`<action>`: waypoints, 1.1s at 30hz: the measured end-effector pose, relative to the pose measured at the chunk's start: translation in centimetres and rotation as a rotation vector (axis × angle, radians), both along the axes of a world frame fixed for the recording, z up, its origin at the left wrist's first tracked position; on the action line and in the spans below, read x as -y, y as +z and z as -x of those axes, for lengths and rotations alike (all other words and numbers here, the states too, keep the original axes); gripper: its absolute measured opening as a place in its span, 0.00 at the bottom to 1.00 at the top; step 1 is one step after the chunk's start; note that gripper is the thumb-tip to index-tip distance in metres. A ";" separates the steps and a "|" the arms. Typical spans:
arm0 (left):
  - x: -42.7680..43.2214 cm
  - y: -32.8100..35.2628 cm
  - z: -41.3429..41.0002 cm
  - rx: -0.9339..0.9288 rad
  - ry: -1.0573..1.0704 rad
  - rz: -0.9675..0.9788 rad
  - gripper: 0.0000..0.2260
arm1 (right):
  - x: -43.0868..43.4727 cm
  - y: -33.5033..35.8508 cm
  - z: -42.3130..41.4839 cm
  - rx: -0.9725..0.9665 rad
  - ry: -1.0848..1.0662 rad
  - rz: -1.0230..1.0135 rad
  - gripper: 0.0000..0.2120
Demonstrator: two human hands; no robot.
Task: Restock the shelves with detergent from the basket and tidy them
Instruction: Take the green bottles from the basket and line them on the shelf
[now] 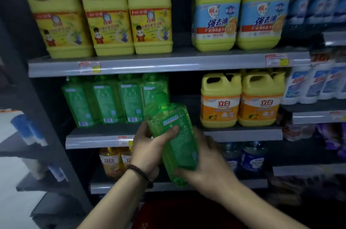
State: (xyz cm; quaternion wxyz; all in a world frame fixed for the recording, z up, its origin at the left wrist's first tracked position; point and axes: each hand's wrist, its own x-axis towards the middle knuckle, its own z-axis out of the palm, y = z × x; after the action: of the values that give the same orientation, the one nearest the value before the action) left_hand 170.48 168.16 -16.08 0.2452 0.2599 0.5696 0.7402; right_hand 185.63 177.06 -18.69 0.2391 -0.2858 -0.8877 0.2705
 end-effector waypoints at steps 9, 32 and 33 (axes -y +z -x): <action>-6.9 2.5 2.7 -0.021 0.070 0.139 0.25 | -4.3 -1.1 6.1 -0.094 -0.176 0.088 0.67; -11.3 -0.9 6.5 -0.628 0.040 0.354 0.20 | -15.5 -1.5 14.6 -0.331 -0.007 0.225 0.36; -11.2 -1.7 6.5 -0.637 0.025 0.369 0.22 | -15.8 -1.7 14.9 -0.317 -0.007 0.219 0.36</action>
State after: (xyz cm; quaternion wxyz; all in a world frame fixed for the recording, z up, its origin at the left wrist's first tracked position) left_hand 163.95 179.35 -17.75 0.0893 0.4218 0.7443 0.5100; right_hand 170.76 192.83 -20.37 0.3444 -0.2672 -0.8031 0.4062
